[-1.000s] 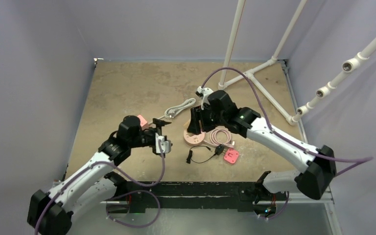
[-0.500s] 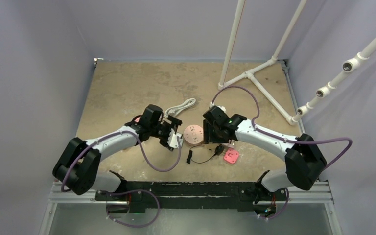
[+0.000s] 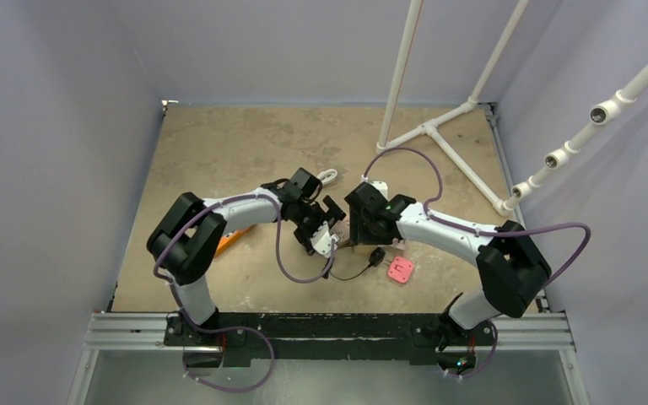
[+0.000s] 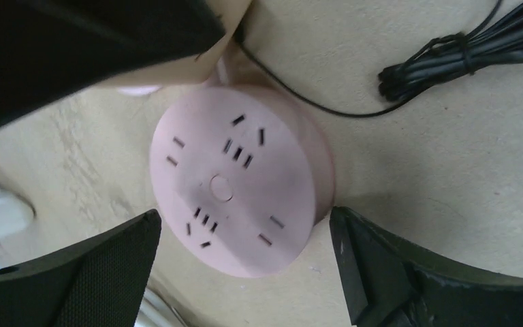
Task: Insert the plug
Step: Move the socket to the center of the board.
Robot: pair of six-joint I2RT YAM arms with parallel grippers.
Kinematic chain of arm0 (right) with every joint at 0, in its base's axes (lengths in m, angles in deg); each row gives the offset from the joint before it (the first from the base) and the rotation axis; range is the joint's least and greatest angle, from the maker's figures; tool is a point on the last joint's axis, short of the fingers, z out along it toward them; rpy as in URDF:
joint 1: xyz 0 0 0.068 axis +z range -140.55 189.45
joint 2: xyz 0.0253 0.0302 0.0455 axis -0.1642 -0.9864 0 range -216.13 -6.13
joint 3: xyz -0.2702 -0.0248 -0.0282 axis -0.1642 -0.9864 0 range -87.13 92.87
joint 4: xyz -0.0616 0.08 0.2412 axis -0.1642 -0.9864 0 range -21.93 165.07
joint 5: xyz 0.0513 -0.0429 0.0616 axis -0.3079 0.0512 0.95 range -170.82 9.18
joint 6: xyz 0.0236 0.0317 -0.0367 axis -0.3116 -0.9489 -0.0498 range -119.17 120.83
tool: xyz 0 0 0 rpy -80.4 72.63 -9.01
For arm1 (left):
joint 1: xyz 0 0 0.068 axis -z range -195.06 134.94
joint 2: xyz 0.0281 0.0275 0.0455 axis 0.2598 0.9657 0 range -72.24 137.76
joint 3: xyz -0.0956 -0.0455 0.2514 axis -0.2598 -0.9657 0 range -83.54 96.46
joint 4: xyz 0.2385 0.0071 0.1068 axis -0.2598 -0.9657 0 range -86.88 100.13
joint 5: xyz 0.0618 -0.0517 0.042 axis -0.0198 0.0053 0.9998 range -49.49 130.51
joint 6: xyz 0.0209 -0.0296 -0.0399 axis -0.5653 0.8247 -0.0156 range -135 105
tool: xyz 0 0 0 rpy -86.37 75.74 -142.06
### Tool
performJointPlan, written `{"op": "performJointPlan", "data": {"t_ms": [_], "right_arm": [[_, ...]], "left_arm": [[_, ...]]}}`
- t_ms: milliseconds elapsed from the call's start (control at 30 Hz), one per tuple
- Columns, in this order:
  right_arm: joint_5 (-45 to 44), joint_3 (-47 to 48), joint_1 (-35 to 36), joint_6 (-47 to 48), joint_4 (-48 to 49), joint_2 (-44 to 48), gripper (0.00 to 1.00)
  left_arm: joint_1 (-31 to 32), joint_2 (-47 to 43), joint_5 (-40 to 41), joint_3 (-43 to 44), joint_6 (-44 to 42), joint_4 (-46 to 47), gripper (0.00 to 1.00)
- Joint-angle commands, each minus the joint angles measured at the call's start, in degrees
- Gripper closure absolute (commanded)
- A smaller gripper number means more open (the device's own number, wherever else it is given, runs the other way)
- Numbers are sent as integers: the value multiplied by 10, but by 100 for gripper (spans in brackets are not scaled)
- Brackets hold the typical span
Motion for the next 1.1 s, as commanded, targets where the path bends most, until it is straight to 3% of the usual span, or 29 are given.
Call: {"op": "performJointPlan", "data": {"t_ms": [0, 167, 267, 333, 700, 900, 1067], "right_arm": [[-46, 29, -13, 6, 12, 3, 100], [-43, 26, -31, 43, 23, 18, 100], [-26, 26, -34, 66, 34, 33, 100], [-10, 31, -35, 84, 40, 39, 100], [19, 69, -35, 132, 53, 21, 100], [-67, 140, -43, 131, 30, 4, 100], [-119, 184, -56, 123, 53, -60, 100]], "left_arm": [[11, 56, 35, 69, -111, -164, 12], [25, 55, 52, 58, -138, -227, 34], [31, 41, 52, 43, -115, -249, 52], [33, 32, 53, 31, -104, -267, 59], [74, -87, 7, -66, -2, -313, 67], [74, -140, 2, -43, 134, -229, 70], [73, -175, 14, -56, 161, -196, 69]]}}
